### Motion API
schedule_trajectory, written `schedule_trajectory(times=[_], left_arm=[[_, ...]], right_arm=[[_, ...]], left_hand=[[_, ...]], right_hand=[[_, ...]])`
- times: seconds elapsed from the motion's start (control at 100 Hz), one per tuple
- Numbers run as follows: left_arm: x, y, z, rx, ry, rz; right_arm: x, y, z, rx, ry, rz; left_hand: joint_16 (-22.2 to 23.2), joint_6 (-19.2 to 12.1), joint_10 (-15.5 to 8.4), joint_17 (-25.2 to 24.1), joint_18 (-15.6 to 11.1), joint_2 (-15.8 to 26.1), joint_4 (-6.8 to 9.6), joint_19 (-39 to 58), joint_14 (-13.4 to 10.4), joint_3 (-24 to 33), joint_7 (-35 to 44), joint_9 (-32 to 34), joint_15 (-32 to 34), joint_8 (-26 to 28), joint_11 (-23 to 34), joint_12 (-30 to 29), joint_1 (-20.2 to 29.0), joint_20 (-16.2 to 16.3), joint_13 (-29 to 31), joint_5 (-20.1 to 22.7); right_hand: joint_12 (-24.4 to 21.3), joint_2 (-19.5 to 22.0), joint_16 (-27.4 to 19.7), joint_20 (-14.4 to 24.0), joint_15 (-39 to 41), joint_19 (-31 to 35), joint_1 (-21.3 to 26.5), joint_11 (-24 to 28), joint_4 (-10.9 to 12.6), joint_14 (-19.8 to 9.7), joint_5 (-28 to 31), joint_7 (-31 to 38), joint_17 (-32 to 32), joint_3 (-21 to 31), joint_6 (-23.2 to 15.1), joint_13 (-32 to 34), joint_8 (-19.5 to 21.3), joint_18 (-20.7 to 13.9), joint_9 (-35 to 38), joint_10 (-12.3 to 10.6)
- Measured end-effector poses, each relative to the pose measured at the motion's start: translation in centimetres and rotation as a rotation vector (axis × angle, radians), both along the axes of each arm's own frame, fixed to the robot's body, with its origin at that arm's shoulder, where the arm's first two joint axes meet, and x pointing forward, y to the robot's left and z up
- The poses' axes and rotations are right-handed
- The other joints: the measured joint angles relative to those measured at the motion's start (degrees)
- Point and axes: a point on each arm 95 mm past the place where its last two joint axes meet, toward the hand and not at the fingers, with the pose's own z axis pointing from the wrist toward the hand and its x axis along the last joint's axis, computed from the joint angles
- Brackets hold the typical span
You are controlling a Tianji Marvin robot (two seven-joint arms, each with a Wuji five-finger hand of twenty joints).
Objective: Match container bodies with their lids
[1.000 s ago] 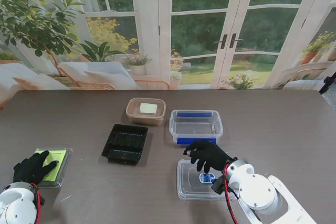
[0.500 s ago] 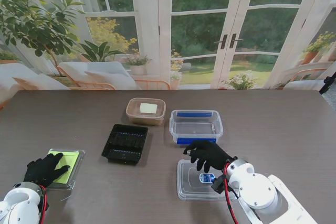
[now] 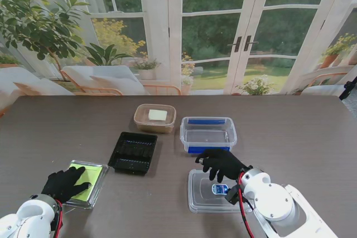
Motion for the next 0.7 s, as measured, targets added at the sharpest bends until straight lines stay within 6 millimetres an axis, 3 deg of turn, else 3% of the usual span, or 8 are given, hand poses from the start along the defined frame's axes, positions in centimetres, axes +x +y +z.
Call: schedule_trajectory(times=[0.7], left_arm=[[-1.3, -2.6, 1.2, 0.032, 0.058, -0.101]], right_arm=[[0.2, -0.1, 0.1, 0.001, -0.006, -0.004]], left_hand=[[-0.3, 0.4, 0.4, 0.7, 0.7, 0.0, 0.0, 0.0, 0.1, 0.0, 1.0, 1.0, -0.1, 0.5, 0.0, 0.0, 0.0, 0.8, 0.5, 0.1]], right_hand=[[0.0, 0.0, 0.0, 0.0, 0.0, 0.0, 0.0, 0.0, 0.0, 0.0, 0.0, 0.0, 0.0, 0.0, 0.4, 0.0, 0.0, 0.0, 0.0, 0.0]])
